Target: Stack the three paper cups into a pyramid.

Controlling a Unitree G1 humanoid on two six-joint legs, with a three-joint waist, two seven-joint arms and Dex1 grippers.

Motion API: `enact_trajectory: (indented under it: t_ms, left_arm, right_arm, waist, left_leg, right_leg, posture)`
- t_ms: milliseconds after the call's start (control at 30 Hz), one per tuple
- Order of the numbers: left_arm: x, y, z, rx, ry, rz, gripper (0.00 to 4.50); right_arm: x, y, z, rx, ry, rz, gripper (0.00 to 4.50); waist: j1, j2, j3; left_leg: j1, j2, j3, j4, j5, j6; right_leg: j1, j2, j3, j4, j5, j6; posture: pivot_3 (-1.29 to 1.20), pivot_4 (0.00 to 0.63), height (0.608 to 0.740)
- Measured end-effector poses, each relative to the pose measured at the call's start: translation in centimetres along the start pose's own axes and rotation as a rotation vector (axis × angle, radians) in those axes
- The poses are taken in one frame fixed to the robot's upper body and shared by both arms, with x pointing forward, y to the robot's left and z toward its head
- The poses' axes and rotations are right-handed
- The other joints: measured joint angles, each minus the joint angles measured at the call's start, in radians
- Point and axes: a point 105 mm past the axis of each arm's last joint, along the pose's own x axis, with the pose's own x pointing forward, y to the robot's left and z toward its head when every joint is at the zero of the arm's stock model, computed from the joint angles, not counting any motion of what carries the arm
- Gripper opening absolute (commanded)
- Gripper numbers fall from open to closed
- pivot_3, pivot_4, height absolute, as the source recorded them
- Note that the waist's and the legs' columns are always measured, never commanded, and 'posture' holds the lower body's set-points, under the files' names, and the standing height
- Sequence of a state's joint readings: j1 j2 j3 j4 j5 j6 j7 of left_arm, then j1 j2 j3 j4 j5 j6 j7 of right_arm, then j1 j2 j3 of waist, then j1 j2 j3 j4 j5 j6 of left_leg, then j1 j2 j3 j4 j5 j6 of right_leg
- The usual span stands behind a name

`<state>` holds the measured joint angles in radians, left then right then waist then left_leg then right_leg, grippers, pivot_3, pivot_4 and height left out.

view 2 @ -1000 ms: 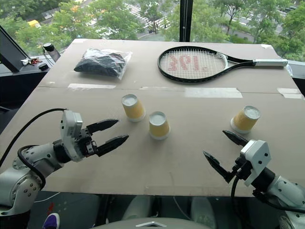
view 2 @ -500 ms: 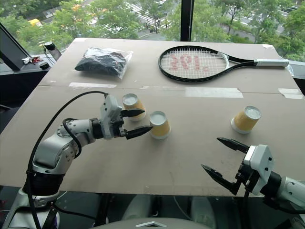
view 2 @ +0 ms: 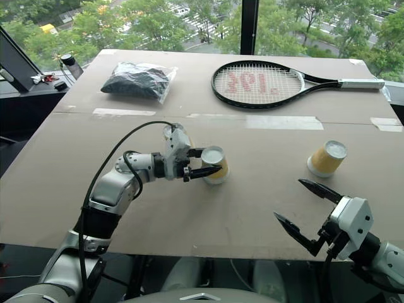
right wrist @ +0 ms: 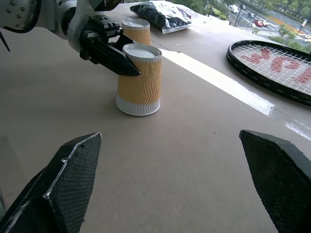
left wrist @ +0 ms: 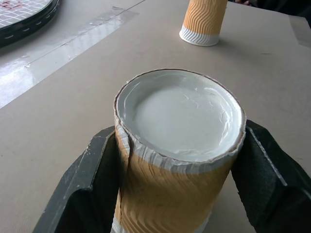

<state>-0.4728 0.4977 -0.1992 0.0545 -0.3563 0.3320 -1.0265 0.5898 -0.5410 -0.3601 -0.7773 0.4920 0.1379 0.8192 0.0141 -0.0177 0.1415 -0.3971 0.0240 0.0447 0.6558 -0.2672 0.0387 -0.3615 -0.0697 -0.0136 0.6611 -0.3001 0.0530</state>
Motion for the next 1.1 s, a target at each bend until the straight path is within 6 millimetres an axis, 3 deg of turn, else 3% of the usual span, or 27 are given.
enact_trajectory:
  t_ms: [200, 400, 600, 733, 767, 900, 1100]
  left_arm:
    - [0.9, 0.5, 0.1, 0.015, -0.01, -0.016, 2.48]
    - [4.1, 0.8, 1.8, 0.054, -0.049, -0.057, 2.48]
    - [6.4, 0.8, 1.8, 0.071, -0.036, -0.068, 2.48]
    - [6.9, 1.0, 1.4, 0.076, -0.011, -0.063, 4.26]
    - [6.9, 1.0, 1.3, 0.073, -0.008, -0.061, 4.46]
    - [6.3, 1.3, 1.5, 0.06, -0.029, -0.041, 4.46]
    - [1.2, 0.5, 2.7, 0.028, -0.071, -0.048, 4.46]
  right_arm:
    - [-0.3, 0.2, -0.4, 0.004, 0.009, -0.033, 4.5]
    - [-0.3, 0.4, -0.9, 0.011, 0.025, -0.063, 4.5]
    - [-0.6, 0.1, -1.2, 0.006, 0.051, -0.125, 4.5]
    - [-0.7, -0.1, -1.4, 0.017, 0.051, -0.168, 4.5]
    - [-0.7, -0.1, -1.4, 0.018, 0.05, -0.173, 4.5]
    - [-0.5, -0.6, -1.3, 0.021, 0.041, -0.21, 4.5]
    - [0.2, -3.4, -0.2, -0.002, -0.001, -0.351, 4.5]
  waist:
    - [0.001, 0.0, 0.0]
    - [0.001, 0.0, 0.0]
    - [0.0, 0.0, 0.0]
    - [-0.001, 0.0, 0.0]
    - [-0.001, 0.0, 0.0]
    - [-0.002, 0.0, 0.0]
    - [-0.016, 0.0, 0.001]
  left_leg:
    - [0.0, 0.0, 0.0, 0.001, 0.0, 0.0]
    - [-0.002, -0.001, 0.0, 0.004, 0.0, 0.0]
    - [-0.002, -0.001, -0.001, 0.005, 0.0, 0.0]
    - [-0.002, 0.0, 0.0, 0.005, 0.0, 0.0]
    - [-0.002, 0.0, -0.001, 0.005, 0.0, 0.0]
    - [-0.002, 0.0, -0.001, 0.005, 0.0, 0.0]
    - [-0.002, 0.001, -0.001, 0.005, 0.002, -0.004]
  right_leg:
    - [0.0, 0.0, -0.001, 0.0, 0.0, 0.0]
    - [0.0, 0.0, -0.002, 0.001, 0.0, 0.001]
    - [0.0, 0.001, -0.002, 0.001, 0.0, 0.001]
    - [0.0, 0.001, -0.001, 0.001, 0.0, 0.001]
    - [0.0, 0.001, -0.001, 0.001, 0.0, 0.001]
    - [0.0, 0.001, -0.001, 0.001, 0.0, 0.001]
    - [0.0, 0.0, 0.001, 0.002, 0.0, 0.001]
  posture:
    - [0.0, 0.15, 0.74]
    - [0.0, 0.15, 0.74]
    - [0.0, 0.15, 0.74]
    - [0.0, 0.15, 0.74]
    - [0.0, 0.15, 0.74]
    - [0.0, 0.15, 0.74]
    - [0.0, 0.15, 0.74]
